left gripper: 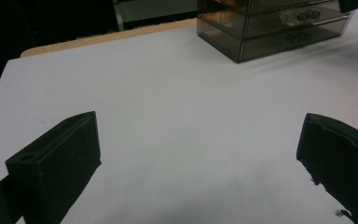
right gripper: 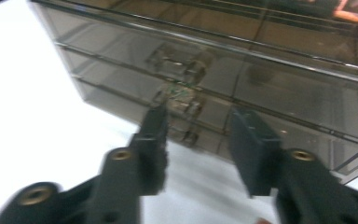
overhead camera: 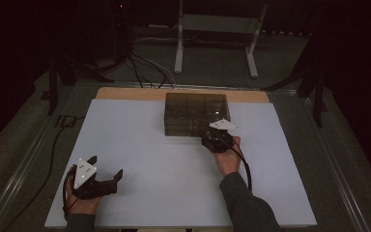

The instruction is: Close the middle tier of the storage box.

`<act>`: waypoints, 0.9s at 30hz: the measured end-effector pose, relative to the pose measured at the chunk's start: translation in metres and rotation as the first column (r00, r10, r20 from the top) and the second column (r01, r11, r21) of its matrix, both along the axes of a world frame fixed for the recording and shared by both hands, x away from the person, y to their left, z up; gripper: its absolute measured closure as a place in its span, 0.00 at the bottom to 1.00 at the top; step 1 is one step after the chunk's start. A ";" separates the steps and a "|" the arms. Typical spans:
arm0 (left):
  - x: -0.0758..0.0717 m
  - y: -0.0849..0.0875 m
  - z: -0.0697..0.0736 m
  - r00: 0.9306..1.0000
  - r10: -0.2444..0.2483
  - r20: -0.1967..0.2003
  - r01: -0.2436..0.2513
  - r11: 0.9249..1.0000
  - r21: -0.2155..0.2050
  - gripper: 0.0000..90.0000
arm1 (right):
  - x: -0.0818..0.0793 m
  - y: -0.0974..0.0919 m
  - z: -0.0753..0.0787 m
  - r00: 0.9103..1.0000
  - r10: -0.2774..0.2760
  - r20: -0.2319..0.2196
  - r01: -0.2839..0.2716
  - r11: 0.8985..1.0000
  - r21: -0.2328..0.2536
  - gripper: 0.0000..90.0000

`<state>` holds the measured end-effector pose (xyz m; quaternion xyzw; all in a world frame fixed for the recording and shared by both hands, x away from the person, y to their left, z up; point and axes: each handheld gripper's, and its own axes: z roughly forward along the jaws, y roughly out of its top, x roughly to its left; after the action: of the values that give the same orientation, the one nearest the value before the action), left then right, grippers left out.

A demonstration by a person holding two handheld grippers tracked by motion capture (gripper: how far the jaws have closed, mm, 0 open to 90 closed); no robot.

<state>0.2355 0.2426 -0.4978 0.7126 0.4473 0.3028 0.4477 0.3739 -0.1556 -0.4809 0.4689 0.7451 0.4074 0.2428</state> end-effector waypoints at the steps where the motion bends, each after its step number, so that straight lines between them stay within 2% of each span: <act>1: 0.000 0.000 0.000 1.000 0.002 0.002 -0.002 1.000 -0.001 0.01 | -0.003 -0.002 0.002 1.000 0.014 -0.006 -0.014 1.000 0.013 0.53; 2: 0.000 0.000 0.000 1.000 0.001 0.002 -0.001 1.000 -0.002 0.01 | -0.008 -0.005 0.005 0.999 0.035 -0.011 -0.034 0.999 0.042 0.45; 6: 0.000 0.000 0.000 1.000 0.001 0.001 -0.001 1.000 -0.001 0.01 | -0.020 -0.013 0.012 0.998 0.056 -0.005 -0.056 0.997 0.060 0.20; 7: 0.000 0.000 0.000 1.000 0.003 0.003 -0.003 1.000 -0.003 0.01 | -0.020 -0.013 0.012 0.998 0.056 -0.005 -0.056 0.997 0.060 0.20; 11: 0.000 0.002 0.000 1.000 0.009 0.003 -0.009 1.000 -0.012 0.01 | -0.034 -0.023 0.016 0.997 0.072 0.000 -0.072 0.996 0.060 0.03; 17: -0.001 0.002 0.000 1.000 0.021 0.004 -0.021 1.000 -0.013 0.01 | -0.058 -0.043 0.019 0.997 0.066 0.028 -0.068 0.995 0.070 0.00; 20: -0.002 0.004 0.001 0.999 0.036 0.011 -0.036 0.999 -0.020 0.01 | -0.071 -0.054 0.019 0.995 0.072 0.066 -0.077 0.994 0.075 0.00; 24: -0.002 0.006 0.001 0.999 0.045 0.011 -0.045 0.998 -0.036 0.01 | -0.087 -0.069 0.012 0.995 0.062 0.084 -0.067 0.996 0.055 0.00; 27: -0.002 0.007 0.001 0.999 0.045 0.014 -0.045 0.998 -0.041 0.01 | -0.097 -0.085 0.005 0.995 0.034 0.096 -0.043 0.995 0.088 0.00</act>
<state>0.2338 0.2491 -0.4968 0.6908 0.4660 0.3089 0.4586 0.2770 -0.2403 -0.4759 0.4452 0.7227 0.4667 0.2484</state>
